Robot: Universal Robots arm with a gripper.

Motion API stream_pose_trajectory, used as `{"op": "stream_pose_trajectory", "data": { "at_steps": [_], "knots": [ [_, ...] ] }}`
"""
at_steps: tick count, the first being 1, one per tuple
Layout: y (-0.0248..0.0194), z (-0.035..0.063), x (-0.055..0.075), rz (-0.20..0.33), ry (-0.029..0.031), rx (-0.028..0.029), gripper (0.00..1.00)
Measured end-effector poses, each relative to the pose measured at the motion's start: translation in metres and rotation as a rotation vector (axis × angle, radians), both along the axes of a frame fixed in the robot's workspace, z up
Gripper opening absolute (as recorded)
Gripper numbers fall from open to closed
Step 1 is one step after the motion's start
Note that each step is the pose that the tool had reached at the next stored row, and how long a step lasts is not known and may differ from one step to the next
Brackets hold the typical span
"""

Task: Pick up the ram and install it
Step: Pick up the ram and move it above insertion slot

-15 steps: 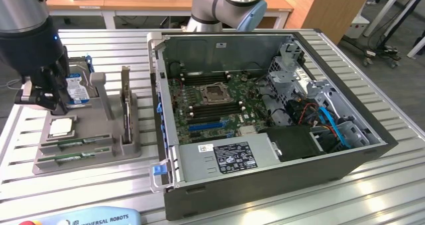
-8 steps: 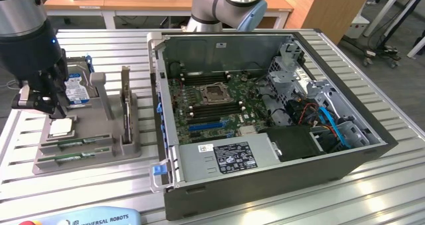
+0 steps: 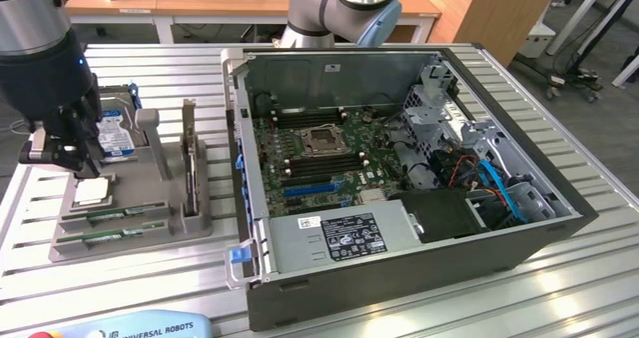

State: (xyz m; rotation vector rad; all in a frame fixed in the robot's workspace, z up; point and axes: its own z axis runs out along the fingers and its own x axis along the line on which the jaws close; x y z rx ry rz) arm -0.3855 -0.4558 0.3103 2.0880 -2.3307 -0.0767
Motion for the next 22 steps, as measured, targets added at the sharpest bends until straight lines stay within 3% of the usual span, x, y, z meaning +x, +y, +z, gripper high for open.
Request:
{"op": "stream_pose_trajectory", "data": {
  "at_steps": [9, 22],
  "knots": [
    [0.0001, -0.0011, 0.000, 0.028, -0.0002, 0.0002, 0.35],
    [0.0000, -0.0193, 0.000, 0.028, -0.0001, 0.0000, 0.35]
  ]
}}
